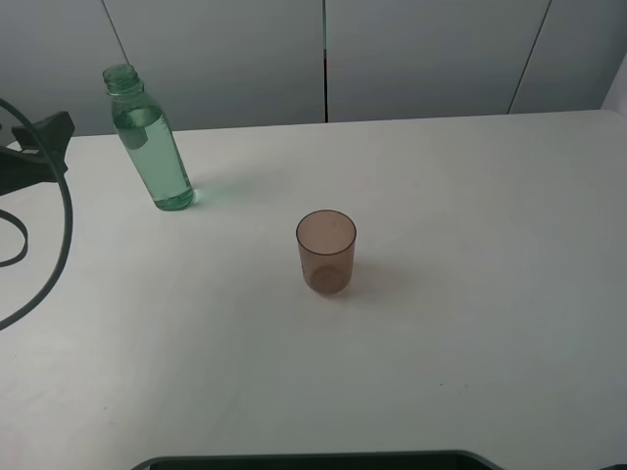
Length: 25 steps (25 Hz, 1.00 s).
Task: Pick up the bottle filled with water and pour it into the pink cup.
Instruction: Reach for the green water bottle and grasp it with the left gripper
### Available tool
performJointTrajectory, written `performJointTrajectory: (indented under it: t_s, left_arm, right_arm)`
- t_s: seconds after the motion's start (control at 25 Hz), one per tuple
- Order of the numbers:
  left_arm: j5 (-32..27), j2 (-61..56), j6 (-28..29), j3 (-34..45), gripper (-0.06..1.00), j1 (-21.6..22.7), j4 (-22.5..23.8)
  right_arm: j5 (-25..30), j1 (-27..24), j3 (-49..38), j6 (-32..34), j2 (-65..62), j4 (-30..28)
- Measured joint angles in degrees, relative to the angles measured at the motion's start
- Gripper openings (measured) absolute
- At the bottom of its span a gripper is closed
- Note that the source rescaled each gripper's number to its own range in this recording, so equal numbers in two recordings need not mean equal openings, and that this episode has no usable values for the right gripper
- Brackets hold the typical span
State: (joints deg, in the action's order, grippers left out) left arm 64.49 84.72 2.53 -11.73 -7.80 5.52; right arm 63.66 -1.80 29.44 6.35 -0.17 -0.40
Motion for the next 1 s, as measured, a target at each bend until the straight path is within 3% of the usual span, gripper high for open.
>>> performJointTrajectory:
  t_s: [0.16,0.72,1.0]
  left_arm:
    - [4.0,6.5,0.1,0.0,0.98,0.0,1.8]
    - [4.6,15.5,0.6,-6.4,0.98,0.0,3.2]
    - [4.8,20.8,2.8,-11.8,0.98,0.0,8.8]
  right_arm:
    - [0.0,0.0,0.0,0.0,0.0,0.0]
    - [0.0,0.0,0.0,0.0,0.0,0.0]
    - [0.0,0.0,0.0,0.0,0.0,0.0]
